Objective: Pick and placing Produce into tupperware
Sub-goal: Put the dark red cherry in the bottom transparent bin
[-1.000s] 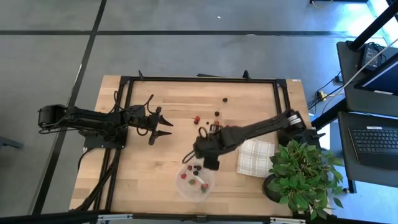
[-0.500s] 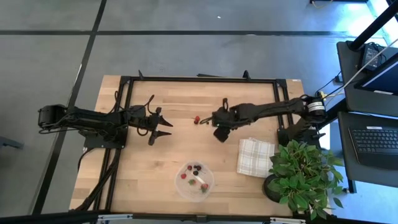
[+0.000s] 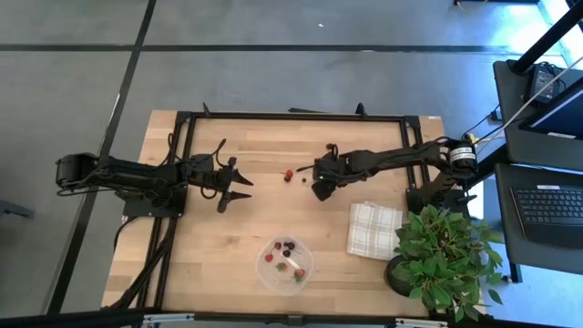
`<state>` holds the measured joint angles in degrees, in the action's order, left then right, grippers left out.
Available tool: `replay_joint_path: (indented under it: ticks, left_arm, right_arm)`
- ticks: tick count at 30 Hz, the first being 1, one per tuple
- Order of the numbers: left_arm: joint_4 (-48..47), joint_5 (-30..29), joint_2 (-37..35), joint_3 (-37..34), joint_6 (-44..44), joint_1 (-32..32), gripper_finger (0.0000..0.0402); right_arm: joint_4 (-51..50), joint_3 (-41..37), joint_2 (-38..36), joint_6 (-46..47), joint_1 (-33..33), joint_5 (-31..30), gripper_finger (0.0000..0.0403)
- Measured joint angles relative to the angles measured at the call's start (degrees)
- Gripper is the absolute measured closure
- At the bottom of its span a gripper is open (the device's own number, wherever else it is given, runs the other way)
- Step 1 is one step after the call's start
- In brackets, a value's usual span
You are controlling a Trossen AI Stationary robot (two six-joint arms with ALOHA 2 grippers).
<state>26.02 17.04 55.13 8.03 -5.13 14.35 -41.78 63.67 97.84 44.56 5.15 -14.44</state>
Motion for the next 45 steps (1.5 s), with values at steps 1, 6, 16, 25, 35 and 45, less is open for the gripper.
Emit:
replay_joint_path:
  ticks: [1, 6, 16, 25, 35, 45]
  left_arm:
    - [0.0, 0.0, 0.0, 0.0, 0.0, 0.0, 0.0217]
    - [-0.5, 0.0, 0.0, 0.0, 0.0, 0.0, 0.0217]
    - [-0.8, 0.0, 0.0, 0.0, 0.0, 0.0, 0.0217]
    - [-0.9, 0.0, 0.0, 0.0, 0.0, 0.0, 0.0217]
    - [-1.1, 0.0, 0.0, 0.0, 0.0, 0.0, 0.0217]
    - [-1.2, 0.0, 0.0, 0.0, 0.0, 0.0, 0.0217]
  right_arm:
    - [1.0, -0.3, 0.0, 0.0, 0.0, 0.0, 0.0205]
    - [2.9, -2.8, 0.0, -1.2, 0.0, 0.0, 0.0205]
    - [9.5, -7.4, 0.0, -1.3, 0.0, 0.1, 0.0205]
    - [11.2, -8.9, 0.2, -1.2, -0.1, 1.0, 0.0205]
    - [12.4, -8.7, 4.4, -1.2, -0.2, 2.6, 0.0205]
    - [12.1, -8.6, 5.4, -1.3, -0.2, 2.8, 0.0215]
